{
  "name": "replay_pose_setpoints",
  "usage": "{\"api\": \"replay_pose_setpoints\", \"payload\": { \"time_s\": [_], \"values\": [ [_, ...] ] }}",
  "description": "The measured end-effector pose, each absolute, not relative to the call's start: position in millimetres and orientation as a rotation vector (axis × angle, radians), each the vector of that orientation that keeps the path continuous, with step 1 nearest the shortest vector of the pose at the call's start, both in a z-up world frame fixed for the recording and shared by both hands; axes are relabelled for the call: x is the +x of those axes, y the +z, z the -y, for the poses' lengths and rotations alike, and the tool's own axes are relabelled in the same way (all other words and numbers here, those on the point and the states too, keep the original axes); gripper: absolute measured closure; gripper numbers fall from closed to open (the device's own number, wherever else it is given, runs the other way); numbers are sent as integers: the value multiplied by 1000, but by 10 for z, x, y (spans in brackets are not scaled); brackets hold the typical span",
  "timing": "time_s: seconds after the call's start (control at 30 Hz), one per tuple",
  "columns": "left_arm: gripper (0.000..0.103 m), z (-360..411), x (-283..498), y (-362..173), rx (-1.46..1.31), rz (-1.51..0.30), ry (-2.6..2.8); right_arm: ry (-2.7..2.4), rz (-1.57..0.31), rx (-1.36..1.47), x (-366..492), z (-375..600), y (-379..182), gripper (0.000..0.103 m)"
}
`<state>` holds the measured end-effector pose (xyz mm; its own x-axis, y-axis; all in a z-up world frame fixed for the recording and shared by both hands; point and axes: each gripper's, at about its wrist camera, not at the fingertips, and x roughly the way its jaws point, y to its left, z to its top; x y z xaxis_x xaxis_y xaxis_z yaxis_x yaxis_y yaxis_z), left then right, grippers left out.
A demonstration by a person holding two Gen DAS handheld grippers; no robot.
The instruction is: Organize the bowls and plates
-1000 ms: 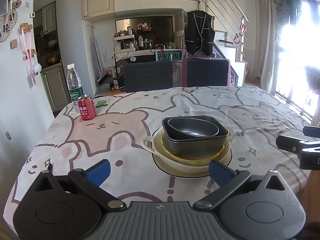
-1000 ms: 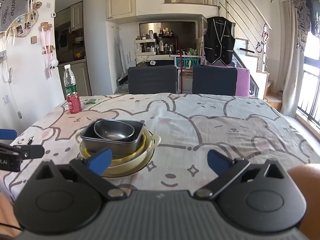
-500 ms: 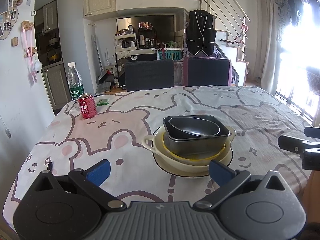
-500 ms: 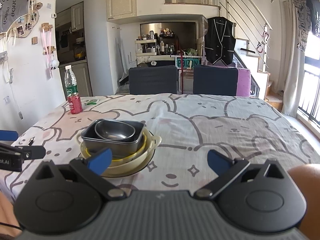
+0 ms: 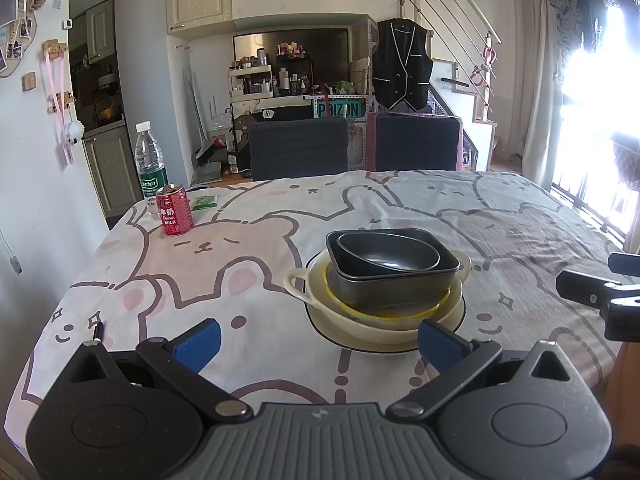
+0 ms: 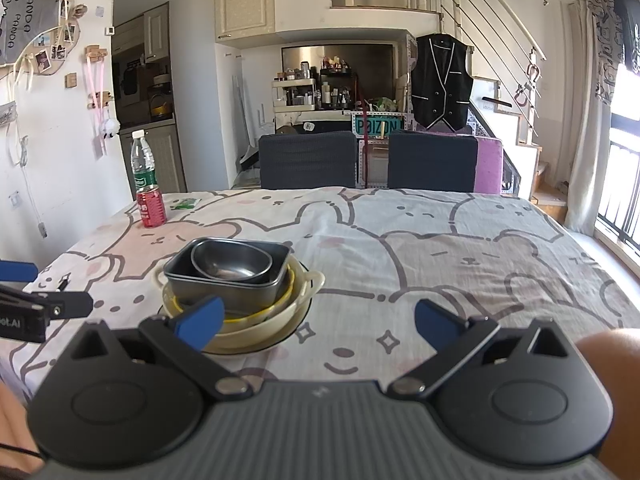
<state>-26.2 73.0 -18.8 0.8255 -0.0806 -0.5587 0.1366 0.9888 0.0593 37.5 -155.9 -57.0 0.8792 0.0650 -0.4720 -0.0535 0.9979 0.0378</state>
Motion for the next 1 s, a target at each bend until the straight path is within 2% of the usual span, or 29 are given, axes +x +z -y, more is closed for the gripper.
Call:
{"api": "replay_pose_setpoints", "payload": {
  "time_s": [1.0],
  "values": [
    [0, -713, -277, -193, 111, -591, -115, 63, -493, 26, 374, 1554, -574, 0]
  ]
}}
